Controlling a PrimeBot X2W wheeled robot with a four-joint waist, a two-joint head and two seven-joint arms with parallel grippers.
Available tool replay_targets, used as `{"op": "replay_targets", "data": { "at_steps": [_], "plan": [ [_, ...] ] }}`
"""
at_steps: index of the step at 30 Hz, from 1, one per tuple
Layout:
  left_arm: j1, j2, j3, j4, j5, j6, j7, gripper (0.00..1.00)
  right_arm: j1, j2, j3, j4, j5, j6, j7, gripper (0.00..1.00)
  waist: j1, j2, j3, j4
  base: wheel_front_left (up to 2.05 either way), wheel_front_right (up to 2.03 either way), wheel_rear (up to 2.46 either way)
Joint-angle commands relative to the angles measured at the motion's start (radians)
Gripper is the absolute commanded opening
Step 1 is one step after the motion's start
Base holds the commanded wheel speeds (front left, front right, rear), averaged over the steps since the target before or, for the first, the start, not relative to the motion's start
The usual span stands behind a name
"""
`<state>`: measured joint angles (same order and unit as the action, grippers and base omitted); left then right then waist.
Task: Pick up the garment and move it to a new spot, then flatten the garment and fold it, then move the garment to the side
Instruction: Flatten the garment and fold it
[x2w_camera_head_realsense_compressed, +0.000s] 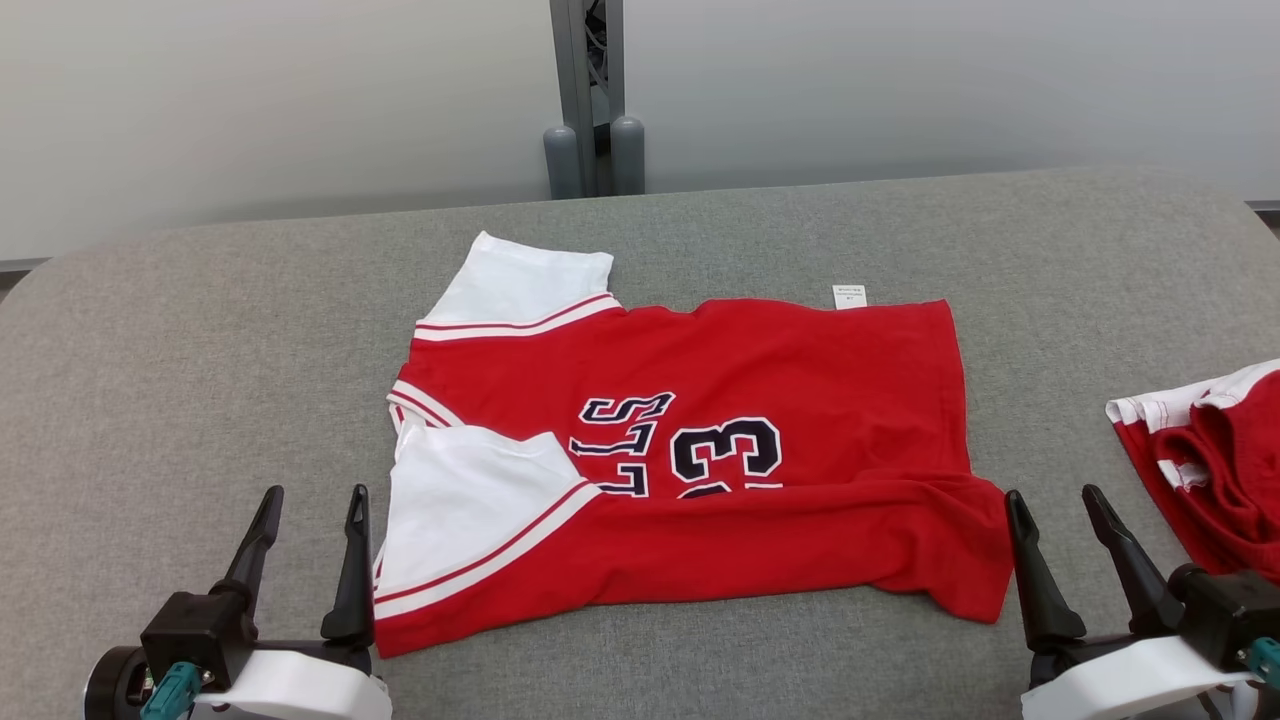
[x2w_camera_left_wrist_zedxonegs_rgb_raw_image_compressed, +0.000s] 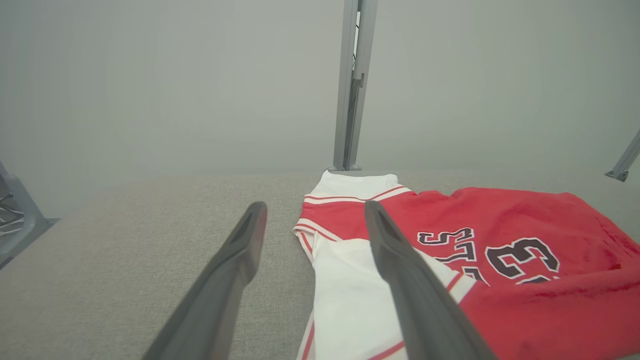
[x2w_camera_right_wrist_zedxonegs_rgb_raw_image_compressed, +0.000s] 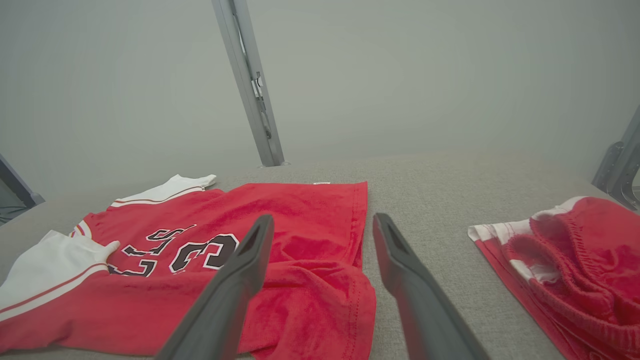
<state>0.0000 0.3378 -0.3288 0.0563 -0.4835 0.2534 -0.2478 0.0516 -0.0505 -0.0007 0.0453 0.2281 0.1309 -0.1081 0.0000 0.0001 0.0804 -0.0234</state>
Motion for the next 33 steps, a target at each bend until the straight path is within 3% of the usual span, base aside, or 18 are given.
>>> {"op": "replay_targets", "data": {
  "at_steps": [1, 19, 25, 33],
  "plan": [
    [0.003, 0.006, 0.001, 0.001, 0.006, 0.003, -0.003, 1.0, 0.007, -0.003, -0.004, -0.005, -0.007, 0.0, 0.003, 1.0, 0.0, -0.0001, 0.0, 0.0, 0.0, 0.0, 0.0],
    [-0.055, 0.014, -0.011, 0.018, -0.002, -0.011, 0.02, 1.0, -0.016, -0.003, -0.007, 0.004, 0.002, 0.0, 0.034, 1.0, 0.0, -0.0001, 0.015, 0.013, 0.0, 0.0, 0.0],
    [-0.088, 0.0, -0.054, 0.087, -0.041, -0.06, 0.1, 1.0, -0.023, -0.003, -0.02, 0.078, -0.011, 0.0, 0.08, 1.0, 0.0, -0.0001, 0.045, 0.01, 0.0, 0.0, 0.0],
    [-0.063, -0.028, -0.06, 0.195, -0.106, -0.086, 0.15, 1.0, -0.052, -0.003, -0.006, 0.226, 0.003, 0.0, 0.08, 1.0, 0.0, -0.0001, 0.092, -0.004, 0.0, 0.0, 0.0]
  ]
}}
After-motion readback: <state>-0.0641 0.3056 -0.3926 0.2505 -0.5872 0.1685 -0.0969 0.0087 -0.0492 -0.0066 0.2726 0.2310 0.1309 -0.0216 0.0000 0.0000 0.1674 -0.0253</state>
